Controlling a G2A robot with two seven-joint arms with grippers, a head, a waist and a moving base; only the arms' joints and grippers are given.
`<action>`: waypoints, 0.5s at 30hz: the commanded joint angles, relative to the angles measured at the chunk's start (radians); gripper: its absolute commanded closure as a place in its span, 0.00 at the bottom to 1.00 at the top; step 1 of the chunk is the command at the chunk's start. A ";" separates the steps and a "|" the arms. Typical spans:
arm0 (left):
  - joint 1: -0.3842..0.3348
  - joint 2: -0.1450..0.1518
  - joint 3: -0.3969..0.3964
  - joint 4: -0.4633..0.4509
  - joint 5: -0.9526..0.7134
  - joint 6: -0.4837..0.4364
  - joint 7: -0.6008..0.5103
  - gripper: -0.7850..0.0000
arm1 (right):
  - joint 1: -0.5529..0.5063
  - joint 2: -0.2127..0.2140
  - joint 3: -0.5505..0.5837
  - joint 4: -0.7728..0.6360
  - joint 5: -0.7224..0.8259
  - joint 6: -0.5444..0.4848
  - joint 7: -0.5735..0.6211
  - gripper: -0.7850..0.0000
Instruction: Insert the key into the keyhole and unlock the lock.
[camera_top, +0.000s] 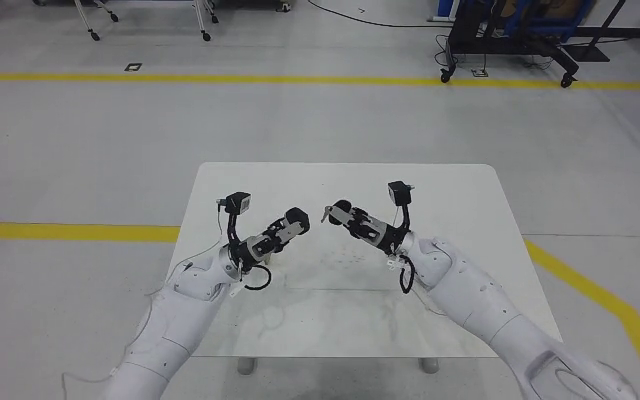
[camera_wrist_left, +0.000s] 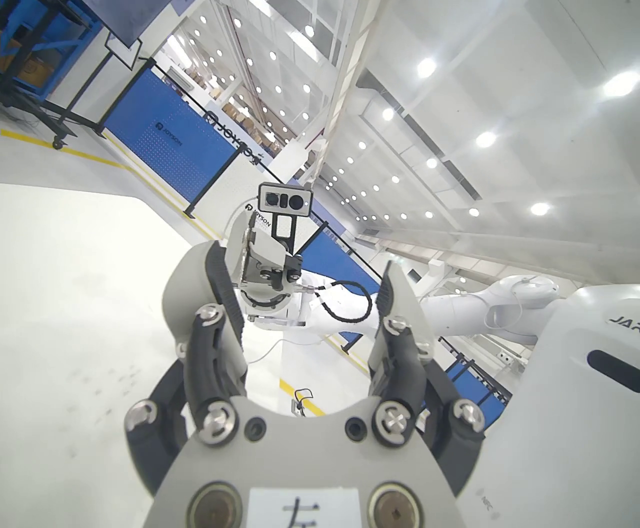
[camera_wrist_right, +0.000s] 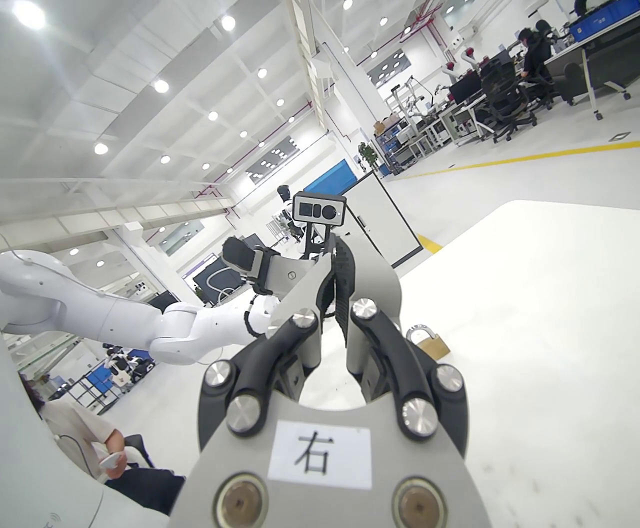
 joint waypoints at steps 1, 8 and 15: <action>0.004 0.001 -0.010 -0.005 0.038 0.000 0.014 0.47 | 0.003 -0.006 -0.008 -0.004 0.049 0.000 0.033 1.00; 0.026 -0.002 -0.033 -0.031 0.214 0.000 0.115 0.42 | 0.006 -0.018 -0.006 -0.006 0.123 0.000 0.116 1.00; 0.043 -0.009 -0.029 -0.050 0.329 0.003 0.204 0.55 | 0.007 -0.033 0.002 0.001 0.151 0.000 0.158 1.00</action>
